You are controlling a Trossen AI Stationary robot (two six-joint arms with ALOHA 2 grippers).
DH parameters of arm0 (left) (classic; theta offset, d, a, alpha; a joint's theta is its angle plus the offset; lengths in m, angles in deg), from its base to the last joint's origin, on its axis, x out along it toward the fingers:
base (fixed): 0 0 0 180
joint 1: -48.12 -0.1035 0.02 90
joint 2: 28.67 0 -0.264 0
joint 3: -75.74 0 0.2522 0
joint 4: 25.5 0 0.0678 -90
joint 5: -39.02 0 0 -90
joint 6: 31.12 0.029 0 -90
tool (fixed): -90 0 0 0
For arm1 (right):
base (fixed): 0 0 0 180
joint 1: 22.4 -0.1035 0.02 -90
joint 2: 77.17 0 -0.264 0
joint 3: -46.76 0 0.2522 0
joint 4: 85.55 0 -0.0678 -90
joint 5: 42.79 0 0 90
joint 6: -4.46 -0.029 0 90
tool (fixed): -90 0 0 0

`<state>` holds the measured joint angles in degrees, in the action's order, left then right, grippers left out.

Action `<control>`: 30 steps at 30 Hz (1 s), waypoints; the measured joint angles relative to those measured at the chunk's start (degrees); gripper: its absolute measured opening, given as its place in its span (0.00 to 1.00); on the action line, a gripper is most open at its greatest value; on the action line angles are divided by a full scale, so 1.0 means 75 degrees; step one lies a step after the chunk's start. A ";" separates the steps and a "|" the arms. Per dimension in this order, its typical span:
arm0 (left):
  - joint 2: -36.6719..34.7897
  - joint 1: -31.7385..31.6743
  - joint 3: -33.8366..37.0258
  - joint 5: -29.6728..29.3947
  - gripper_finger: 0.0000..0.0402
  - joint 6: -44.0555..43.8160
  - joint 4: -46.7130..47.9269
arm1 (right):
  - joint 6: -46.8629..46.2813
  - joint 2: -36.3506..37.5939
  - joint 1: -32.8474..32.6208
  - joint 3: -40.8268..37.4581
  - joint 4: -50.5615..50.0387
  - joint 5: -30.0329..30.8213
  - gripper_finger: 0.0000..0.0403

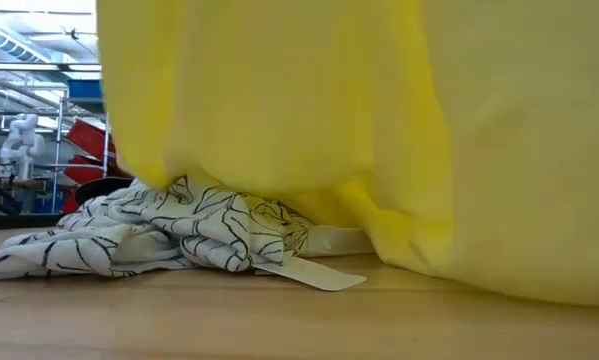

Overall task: Fold laundry
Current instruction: Fold the yellow shirt

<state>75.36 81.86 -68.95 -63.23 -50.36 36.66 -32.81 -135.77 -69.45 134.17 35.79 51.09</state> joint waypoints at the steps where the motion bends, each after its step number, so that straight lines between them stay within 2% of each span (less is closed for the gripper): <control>1: -0.0052 -0.0160 0.0000 0.0000 0.00 0.0004 0.0124 | -0.0013 0.0158 0.0212 0.0000 -0.0451 0.0117 0.00; 5: -0.0166 -0.0991 0.0000 0.0565 0.00 0.0005 0.0963 | 0.0194 0.0669 0.1197 0.0000 -0.1487 0.0218 0.00; 8: -0.0142 -0.1739 0.0055 0.1184 0.00 0.0017 0.1604 | 0.0561 0.0920 0.1990 -0.0073 -0.2002 -0.0076 0.00; 11: -0.0145 -0.2535 0.0483 0.1999 0.00 0.0216 0.1767 | 0.0795 0.1219 0.2877 -0.0588 -0.2335 -0.0585 0.00; 14: -0.0128 -0.3285 0.0986 0.2493 0.00 0.0376 0.2342 | 0.1016 0.1467 0.3881 -0.1455 -0.2489 -0.1047 0.00; 21: -0.0111 -0.4639 0.2867 0.3039 0.00 0.0414 0.2419 | 0.1936 0.1565 0.5921 -0.3053 -0.2376 -0.1059 0.00; 25: -0.0128 -0.5044 0.3780 0.2854 0.01 0.0231 0.2188 | 0.2372 0.1351 0.6778 -0.3623 -0.2411 -0.0660 0.00; 30: -0.0122 -0.5061 0.4182 0.2949 0.13 0.0427 0.2154 | 0.2947 0.1060 0.7313 -0.3996 -0.2290 -0.0728 0.00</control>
<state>74.44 43.90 -37.58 -41.11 -47.16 52.82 -10.71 -127.82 -14.60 104.20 18.62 45.63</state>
